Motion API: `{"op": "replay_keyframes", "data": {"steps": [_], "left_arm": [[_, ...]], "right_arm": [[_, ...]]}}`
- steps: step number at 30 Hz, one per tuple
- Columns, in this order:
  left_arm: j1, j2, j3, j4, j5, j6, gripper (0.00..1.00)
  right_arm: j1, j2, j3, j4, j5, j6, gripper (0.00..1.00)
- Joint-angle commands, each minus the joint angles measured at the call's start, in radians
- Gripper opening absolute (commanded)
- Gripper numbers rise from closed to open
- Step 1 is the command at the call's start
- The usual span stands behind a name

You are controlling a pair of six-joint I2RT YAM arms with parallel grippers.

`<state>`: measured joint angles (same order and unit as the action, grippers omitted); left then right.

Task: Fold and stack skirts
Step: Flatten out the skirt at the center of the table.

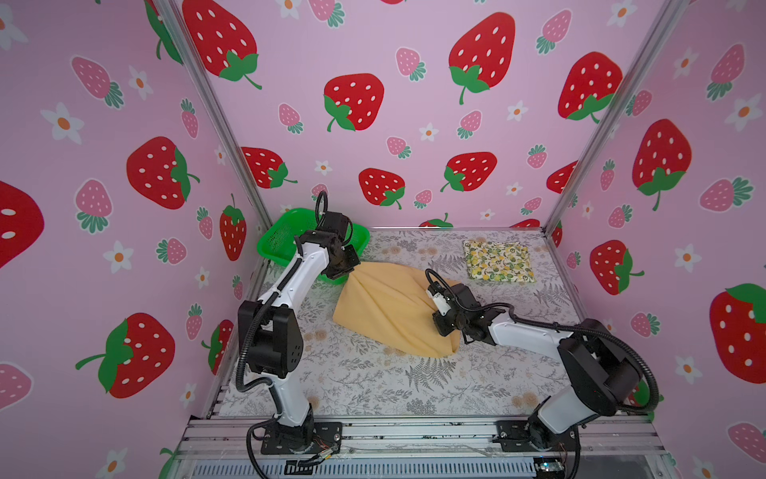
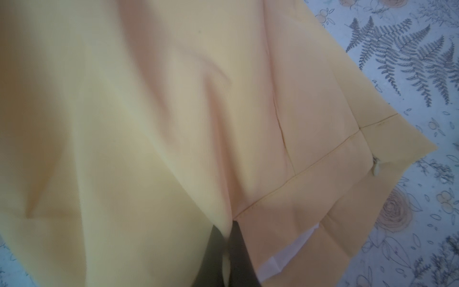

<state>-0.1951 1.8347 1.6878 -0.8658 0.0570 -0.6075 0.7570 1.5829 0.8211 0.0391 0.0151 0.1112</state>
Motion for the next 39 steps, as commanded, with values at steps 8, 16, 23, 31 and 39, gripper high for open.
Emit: {"op": "replay_keyframes", "data": {"steps": [8, 16, 23, 31, 39], "left_arm": [[0.009, 0.125, 0.316, -0.064, 0.074, 0.025, 0.0], [0.002, 0.384, 0.956, -0.269, 0.213, 0.021, 0.0], [0.016, 0.258, 0.927, -0.142, 0.29, -0.054, 0.0], [0.046, 0.137, 0.887, -0.058, 0.291, -0.087, 0.0], [0.046, 0.256, 1.02, 0.107, 0.487, -0.198, 0.0]], "right_arm": [[-0.06, -0.089, 0.17, -0.105, 0.077, -0.025, 0.0], [-0.128, -0.051, 0.443, -0.212, 0.143, -0.049, 0.0], [-0.13, -0.068, 0.656, -0.327, 0.246, -0.096, 0.0], [-0.13, -0.172, 0.679, -0.346, 0.357, -0.149, 0.0], [-0.134, -0.163, 0.757, -0.358, 0.387, -0.165, 0.0]]}}
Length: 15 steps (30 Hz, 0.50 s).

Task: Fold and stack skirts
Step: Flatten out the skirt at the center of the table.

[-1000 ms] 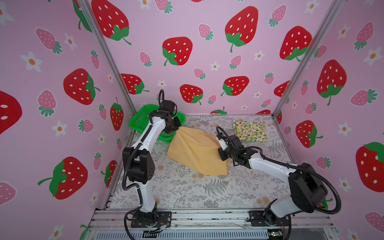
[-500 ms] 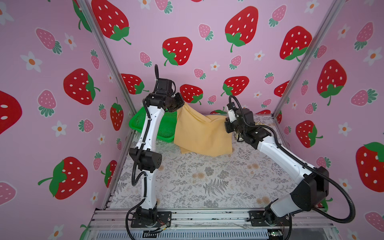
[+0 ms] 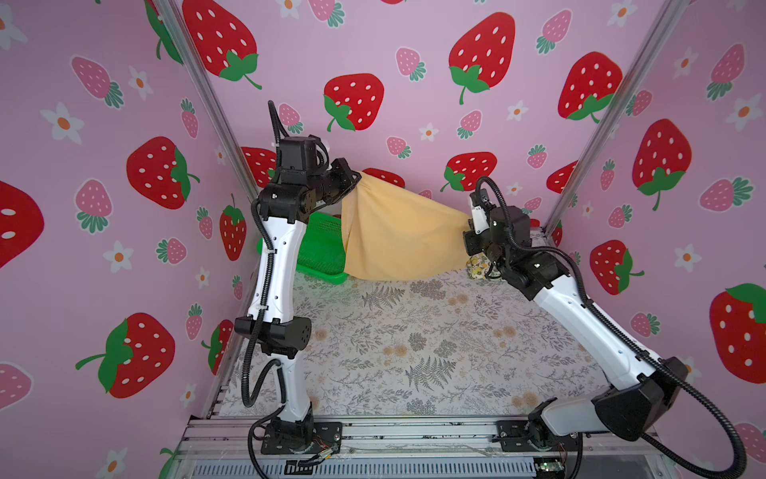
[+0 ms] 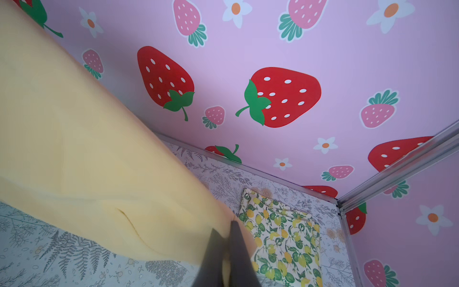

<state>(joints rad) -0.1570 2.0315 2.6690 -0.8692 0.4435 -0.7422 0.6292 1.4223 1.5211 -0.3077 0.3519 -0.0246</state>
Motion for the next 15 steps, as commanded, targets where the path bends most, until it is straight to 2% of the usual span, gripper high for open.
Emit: {"op": "replay_keyframes", "data": {"steps": [1, 8, 15], "left_arm": [[0.007, 0.078, 0.057, 0.114, 0.11, -0.067, 0.0], [0.007, 0.118, 0.075, 0.175, 0.169, -0.068, 0.0], [0.02, 0.004, -0.029, 0.162, 0.117, 0.004, 0.0]], "right_arm": [[-0.008, 0.003, 0.073, -0.011, 0.056, -0.034, 0.0], [-0.028, 0.033, 0.209, -0.042, 0.132, -0.042, 0.0], [-0.029, -0.04, 0.081, -0.034, 0.111, 0.0, 0.0]]}}
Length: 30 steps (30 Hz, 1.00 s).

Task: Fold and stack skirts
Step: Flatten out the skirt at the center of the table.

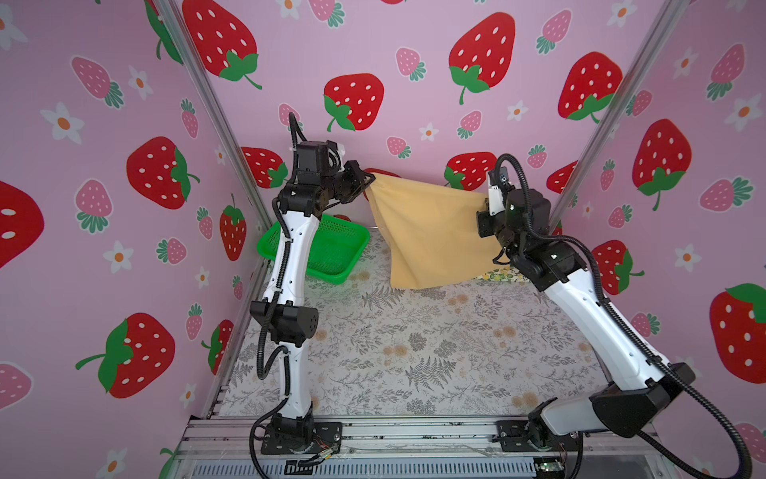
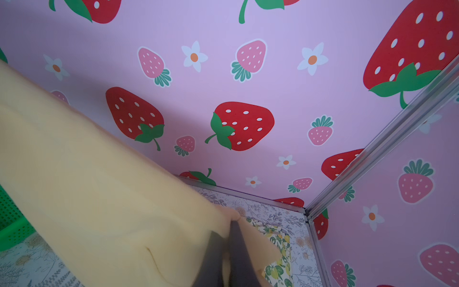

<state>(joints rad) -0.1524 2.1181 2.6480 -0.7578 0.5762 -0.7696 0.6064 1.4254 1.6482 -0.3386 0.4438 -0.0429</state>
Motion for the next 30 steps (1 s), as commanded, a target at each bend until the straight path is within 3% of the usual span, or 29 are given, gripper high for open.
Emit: {"op": "replay_keyframes", "data": {"steps": [1, 4, 10, 17, 24, 30], "left_arm": [[0.017, -0.09, -0.014, 0.032, -0.019, 0.04, 0.0], [0.011, -0.162, -0.126, -0.023, -0.032, 0.092, 0.0], [-0.001, -0.517, -0.8, 0.171, -0.138, 0.11, 0.0], [-0.001, -0.809, -1.351, 0.238, -0.246, 0.077, 0.0], [-0.001, -0.925, -1.619, 0.246, -0.266, 0.062, 0.0], [0.002, -0.974, -1.749, 0.253, -0.317, 0.044, 0.0]], "right_arm": [[-0.006, -0.056, -0.068, -0.003, 0.009, 0.029, 0.0], [-0.002, -0.12, -0.174, 0.003, -0.032, 0.069, 0.0], [0.011, -0.248, -0.42, 0.045, -0.159, 0.179, 0.0], [0.078, -0.331, -0.717, 0.084, -0.335, 0.341, 0.0], [0.171, -0.365, -0.941, 0.154, -0.431, 0.495, 0.0], [0.257, -0.385, -1.037, 0.228, -0.451, 0.596, 0.05]]}}
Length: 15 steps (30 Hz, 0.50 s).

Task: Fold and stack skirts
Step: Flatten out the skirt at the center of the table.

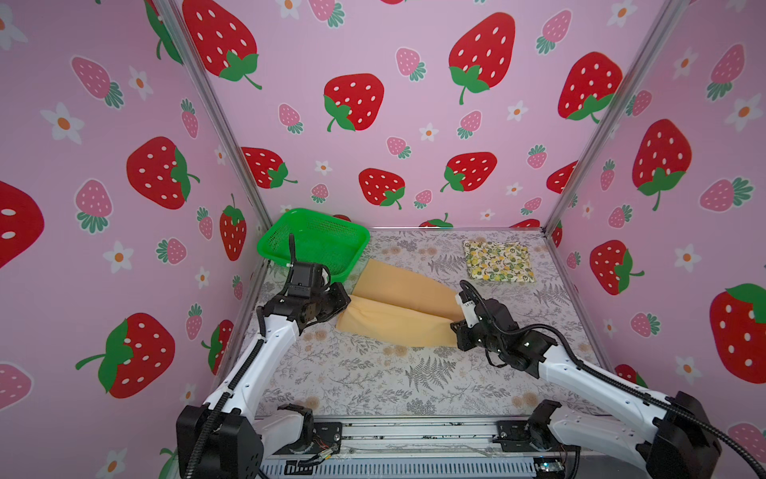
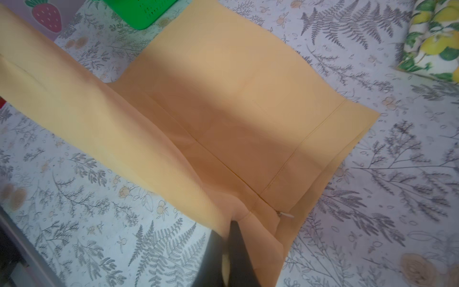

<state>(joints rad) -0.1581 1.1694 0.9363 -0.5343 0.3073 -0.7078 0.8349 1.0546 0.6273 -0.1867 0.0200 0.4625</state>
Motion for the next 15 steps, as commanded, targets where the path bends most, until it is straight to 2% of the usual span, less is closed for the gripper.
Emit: {"op": "replay_keyframes", "data": {"steps": [1, 11, 15], "left_arm": [[0.009, -0.03, -0.053, 0.029, -0.051, -0.02, 0.0], [0.01, -0.194, -0.251, 0.004, -0.089, -0.093, 0.0], [0.01, -0.301, -0.318, -0.047, -0.116, -0.134, 0.02]], "right_arm": [[0.043, -0.008, -0.02, 0.081, -0.027, 0.101, 0.05], [0.204, 0.06, -0.063, 0.157, 0.012, 0.201, 0.09], [0.238, 0.059, -0.077, 0.159, 0.027, 0.214, 0.19]]}}
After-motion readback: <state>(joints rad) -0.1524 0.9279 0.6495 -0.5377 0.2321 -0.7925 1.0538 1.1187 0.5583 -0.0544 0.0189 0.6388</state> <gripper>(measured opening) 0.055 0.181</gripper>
